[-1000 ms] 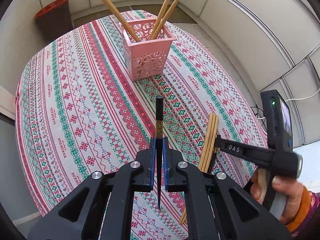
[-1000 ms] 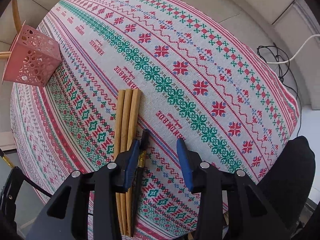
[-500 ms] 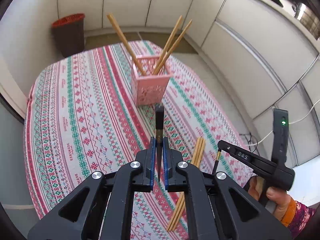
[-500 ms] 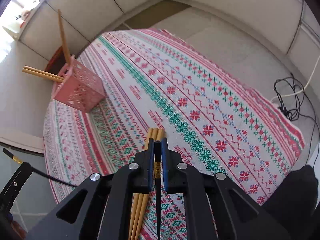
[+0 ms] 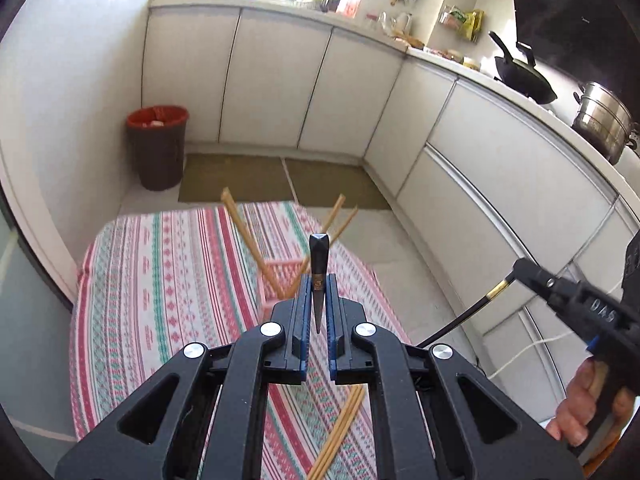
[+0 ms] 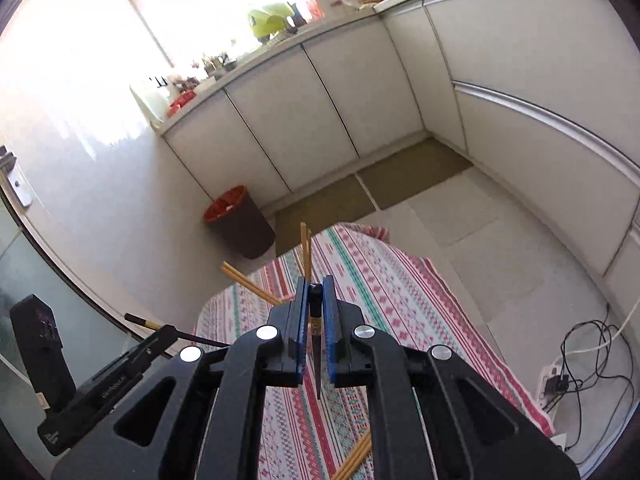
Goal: Organize utensils
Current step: 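Lower both held chopsticks upright into the pink holder and open both tools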
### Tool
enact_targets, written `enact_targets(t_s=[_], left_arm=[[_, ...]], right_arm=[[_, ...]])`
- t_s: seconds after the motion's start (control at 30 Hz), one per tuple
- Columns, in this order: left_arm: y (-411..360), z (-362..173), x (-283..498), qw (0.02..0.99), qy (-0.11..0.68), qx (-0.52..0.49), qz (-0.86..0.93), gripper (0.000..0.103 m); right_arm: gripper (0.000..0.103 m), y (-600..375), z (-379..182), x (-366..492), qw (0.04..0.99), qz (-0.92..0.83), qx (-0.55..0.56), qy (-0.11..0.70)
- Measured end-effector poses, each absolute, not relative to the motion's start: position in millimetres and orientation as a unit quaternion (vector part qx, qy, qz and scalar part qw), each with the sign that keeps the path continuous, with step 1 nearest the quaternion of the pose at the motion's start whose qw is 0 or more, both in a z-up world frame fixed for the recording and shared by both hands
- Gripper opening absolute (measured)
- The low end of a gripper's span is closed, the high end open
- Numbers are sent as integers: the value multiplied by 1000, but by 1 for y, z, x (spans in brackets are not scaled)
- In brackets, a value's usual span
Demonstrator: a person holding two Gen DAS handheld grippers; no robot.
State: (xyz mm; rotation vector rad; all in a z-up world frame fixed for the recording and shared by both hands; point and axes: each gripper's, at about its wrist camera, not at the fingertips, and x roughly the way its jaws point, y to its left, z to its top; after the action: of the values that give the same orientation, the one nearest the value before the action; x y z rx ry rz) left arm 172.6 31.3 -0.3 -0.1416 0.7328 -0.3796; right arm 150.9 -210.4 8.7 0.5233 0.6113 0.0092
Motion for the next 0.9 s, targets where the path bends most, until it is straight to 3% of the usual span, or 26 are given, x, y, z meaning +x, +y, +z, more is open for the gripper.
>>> enact_targets(t_s=[0.2, 0.47, 0.57, 0.73, 0.9], left_arm=[[20, 15, 204, 927, 339, -53, -154, 6], [14, -29, 246, 913, 388, -42, -121, 7], [18, -42, 252, 906, 401, -59, -120, 15], [36, -25, 240, 929, 345, -93, -96, 16], [56, -7, 229, 939, 313, -122, -70, 30]], right_arm=[[7, -216, 46, 184, 933, 9, 253, 254], [7, -204, 27, 230, 934, 17, 237, 268], [7, -196, 17, 238, 937, 17, 221, 270], [7, -183, 5, 249, 943, 18, 195, 270], [7, -169, -5, 255, 948, 15, 176, 265]])
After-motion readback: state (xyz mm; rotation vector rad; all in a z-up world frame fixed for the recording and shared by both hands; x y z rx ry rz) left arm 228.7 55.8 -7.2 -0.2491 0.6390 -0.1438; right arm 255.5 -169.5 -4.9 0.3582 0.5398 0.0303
